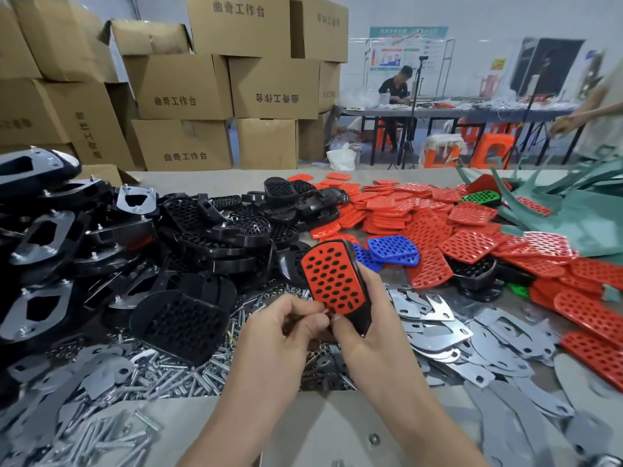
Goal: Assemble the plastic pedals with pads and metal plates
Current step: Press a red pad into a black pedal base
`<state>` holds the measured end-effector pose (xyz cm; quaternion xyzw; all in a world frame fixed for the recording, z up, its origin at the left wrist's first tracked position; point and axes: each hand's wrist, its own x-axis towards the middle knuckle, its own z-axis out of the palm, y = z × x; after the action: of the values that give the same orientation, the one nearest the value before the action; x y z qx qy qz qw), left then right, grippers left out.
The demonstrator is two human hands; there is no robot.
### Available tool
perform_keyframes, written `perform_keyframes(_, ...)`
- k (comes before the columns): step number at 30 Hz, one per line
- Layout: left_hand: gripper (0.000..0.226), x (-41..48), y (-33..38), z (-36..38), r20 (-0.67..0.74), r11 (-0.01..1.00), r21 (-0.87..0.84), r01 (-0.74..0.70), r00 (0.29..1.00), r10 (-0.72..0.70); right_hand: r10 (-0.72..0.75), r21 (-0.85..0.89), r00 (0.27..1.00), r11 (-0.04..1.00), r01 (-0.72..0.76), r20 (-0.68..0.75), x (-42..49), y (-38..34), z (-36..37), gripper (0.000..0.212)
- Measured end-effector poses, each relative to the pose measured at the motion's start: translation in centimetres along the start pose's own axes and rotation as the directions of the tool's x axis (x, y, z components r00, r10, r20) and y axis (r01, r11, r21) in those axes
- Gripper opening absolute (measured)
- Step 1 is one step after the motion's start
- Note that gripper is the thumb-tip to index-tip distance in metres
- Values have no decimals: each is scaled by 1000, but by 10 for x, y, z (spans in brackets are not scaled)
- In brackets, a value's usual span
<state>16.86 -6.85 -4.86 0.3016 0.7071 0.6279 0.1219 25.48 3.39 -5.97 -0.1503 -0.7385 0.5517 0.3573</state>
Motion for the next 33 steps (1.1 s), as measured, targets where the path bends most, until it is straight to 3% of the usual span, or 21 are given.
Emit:
perform_keyframes(17,26,4,-1,-4,107,1000,-10,6,994,-5,46,60,998,997,-48,33,1,-2,2,70)
perform_keyframes(25,37,10,-2,-9,198,992,-127,5,980,20,67,57,997,996,-69,39,0,-4,-1,64)
perform_keyframes(33,22,10,-3,-10,228,993,-116,-26,972,52,85,89,993,992,-92,78,0,-5,-5,60)
